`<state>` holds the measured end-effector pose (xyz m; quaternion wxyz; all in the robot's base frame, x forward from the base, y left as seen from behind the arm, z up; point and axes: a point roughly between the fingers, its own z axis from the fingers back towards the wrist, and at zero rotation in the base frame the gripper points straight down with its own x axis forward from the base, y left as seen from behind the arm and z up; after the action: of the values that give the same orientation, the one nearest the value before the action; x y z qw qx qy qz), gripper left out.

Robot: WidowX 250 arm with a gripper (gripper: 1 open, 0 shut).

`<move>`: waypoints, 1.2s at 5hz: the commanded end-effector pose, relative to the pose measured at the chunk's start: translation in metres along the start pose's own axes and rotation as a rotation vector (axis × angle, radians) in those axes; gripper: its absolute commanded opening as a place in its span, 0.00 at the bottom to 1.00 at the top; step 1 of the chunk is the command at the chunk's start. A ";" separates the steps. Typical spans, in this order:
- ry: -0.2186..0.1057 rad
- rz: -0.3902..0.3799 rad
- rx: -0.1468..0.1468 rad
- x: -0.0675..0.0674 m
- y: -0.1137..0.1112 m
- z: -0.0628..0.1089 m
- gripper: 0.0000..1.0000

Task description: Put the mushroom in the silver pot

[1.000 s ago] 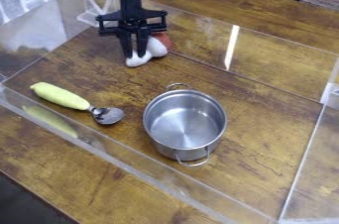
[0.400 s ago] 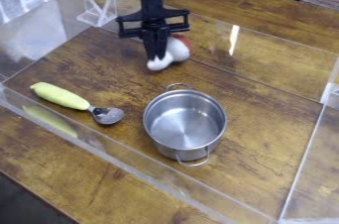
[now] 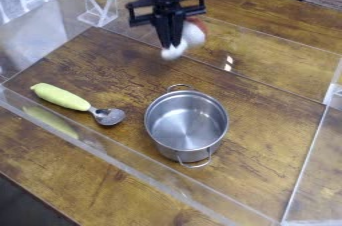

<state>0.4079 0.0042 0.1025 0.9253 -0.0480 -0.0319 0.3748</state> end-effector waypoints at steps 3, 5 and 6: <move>-0.109 -0.106 -0.031 -0.068 -0.001 0.059 0.00; -0.130 -0.198 0.002 -0.064 0.029 0.033 0.00; -0.148 -0.215 0.006 -0.067 0.025 0.027 0.00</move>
<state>0.3384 -0.0187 0.1123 0.9552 -0.0086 -0.0830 0.2840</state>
